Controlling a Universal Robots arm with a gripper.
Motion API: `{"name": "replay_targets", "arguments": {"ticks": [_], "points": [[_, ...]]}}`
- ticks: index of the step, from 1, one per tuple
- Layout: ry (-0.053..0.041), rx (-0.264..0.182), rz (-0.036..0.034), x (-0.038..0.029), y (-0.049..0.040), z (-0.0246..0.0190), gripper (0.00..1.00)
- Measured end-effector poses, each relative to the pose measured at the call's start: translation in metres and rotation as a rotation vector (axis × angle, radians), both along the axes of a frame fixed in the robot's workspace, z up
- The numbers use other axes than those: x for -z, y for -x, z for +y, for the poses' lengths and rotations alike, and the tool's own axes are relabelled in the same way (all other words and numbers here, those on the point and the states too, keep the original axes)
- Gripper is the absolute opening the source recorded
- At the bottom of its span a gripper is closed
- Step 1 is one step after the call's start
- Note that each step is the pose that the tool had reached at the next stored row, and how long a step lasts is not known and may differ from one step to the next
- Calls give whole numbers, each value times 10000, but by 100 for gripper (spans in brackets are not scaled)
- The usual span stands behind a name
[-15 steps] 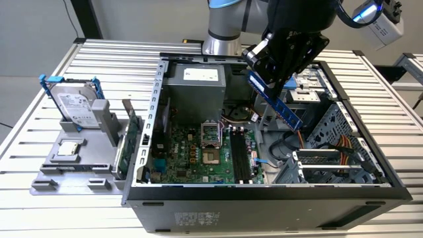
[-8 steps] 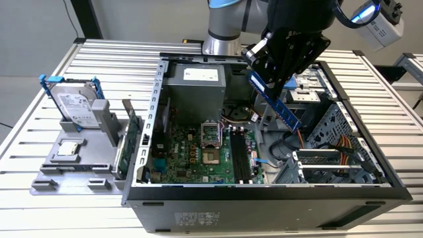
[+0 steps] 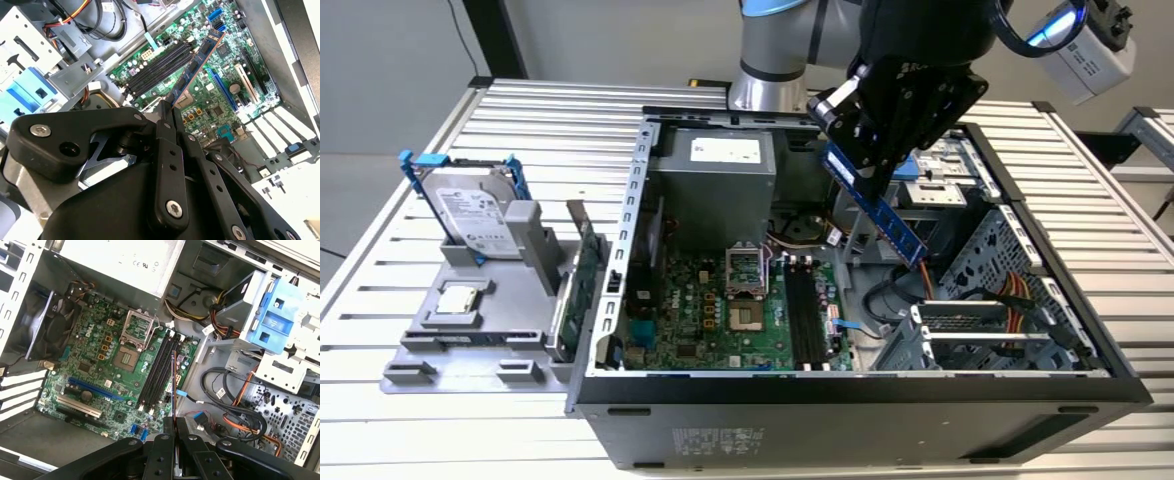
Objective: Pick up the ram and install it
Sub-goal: 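Insert the ram into the slot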
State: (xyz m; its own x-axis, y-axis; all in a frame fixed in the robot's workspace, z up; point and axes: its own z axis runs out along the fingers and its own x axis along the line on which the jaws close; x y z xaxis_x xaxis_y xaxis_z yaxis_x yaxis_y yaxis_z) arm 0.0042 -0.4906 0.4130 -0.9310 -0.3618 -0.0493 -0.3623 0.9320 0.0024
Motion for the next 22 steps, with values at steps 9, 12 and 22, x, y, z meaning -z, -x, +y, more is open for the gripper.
{"name": "replay_targets", "arguments": {"ticks": [9, 12, 22], "points": [[1, 51, -1, 0, 0, 0, 0], [-1, 495, 0, 4, 0, 0, 0], [-5, 1647, 383, 36, 1, 0, 0]]}}
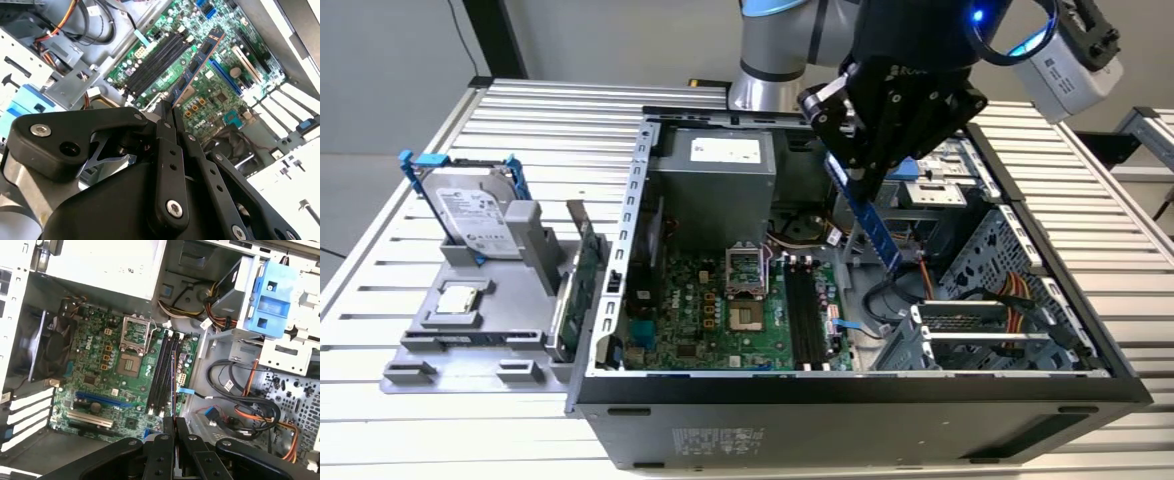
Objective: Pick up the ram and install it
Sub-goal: 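Insert the ram into the slot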
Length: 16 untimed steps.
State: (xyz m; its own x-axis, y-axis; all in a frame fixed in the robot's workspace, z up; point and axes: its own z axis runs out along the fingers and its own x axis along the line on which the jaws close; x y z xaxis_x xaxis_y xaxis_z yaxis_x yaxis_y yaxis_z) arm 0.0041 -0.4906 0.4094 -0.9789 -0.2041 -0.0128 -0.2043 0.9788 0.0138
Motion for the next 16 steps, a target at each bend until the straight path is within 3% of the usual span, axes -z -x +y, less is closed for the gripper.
{"name": "replay_targets", "arguments": {"ticks": [8, 16], "points": [[-80, 1102, -1, 47, -1, 1, 0], [-80, 1184, -1, 69, -48, 1, 0]]}}
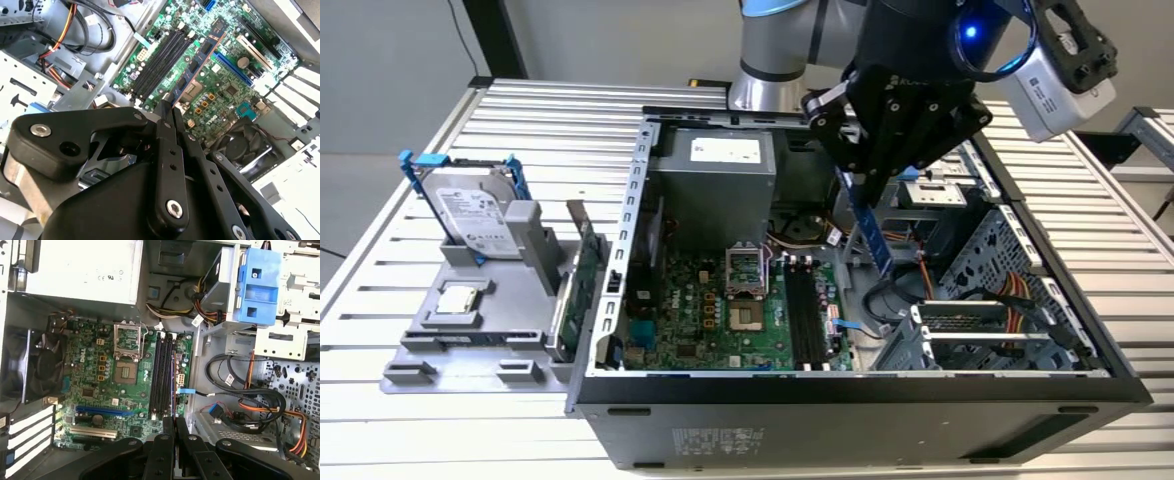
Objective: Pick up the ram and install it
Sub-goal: 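Insert the ram into the slot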
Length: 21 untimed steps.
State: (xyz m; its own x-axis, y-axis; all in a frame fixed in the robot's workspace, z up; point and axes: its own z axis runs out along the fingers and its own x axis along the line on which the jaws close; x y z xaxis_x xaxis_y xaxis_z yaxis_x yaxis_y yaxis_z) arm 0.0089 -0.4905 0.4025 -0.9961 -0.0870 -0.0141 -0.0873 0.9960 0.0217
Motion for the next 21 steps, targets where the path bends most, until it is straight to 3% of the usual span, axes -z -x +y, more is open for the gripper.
{"name": "replay_targets", "arguments": {"ticks": [10, 16, 21], "points": [[-4, 1, 0, 72, -170, 0, 0], [-5, 20, 0, 168, -286, -6, 0], [-5, 551, -3, 259, -284, -8, 0]]}}
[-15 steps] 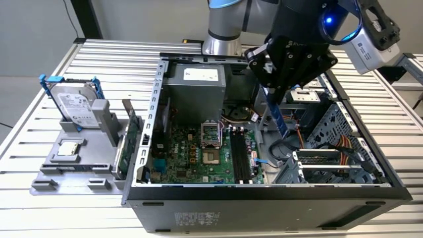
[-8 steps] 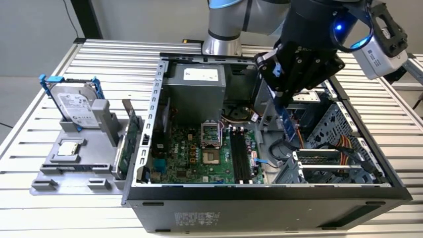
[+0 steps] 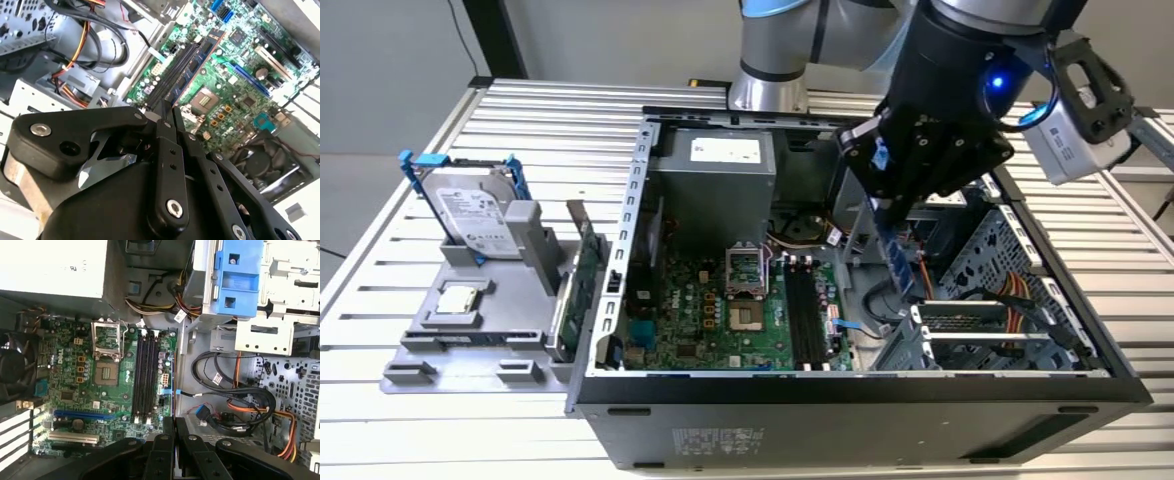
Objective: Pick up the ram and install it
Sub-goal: 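Insert the ram into the slot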
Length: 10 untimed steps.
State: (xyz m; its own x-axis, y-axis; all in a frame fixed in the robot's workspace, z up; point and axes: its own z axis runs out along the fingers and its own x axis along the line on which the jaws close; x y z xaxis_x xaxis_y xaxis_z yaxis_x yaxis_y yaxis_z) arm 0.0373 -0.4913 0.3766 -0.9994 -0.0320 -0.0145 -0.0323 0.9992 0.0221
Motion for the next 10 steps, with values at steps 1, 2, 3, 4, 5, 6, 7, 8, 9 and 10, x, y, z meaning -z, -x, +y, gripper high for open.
{"name": "replay_targets", "arguments": {"ticks": [1, 2, 3, 4, 5, 6, 7, 8, 9, 10], "points": [[-1, 186, 0, 19, 0, 0, 0], [0, 362, 0, 37, 1, 0, 0], [4, 491, -1, 55, 2, 1, 0], [12, 550, 0, 72, 9, 2, 0], [18, 585, -1, 92, 20, 4, 0], [33, 607, -1, 109, 43, 6, 0], [36, 614, -1, 127, 71, 8, 0], [38, 618, -1, 145, 100, 11, 0], [37, 621, -1, 164, 127, 13, 0], [36, 622, -2, 183, 143, 13, 0]]}}
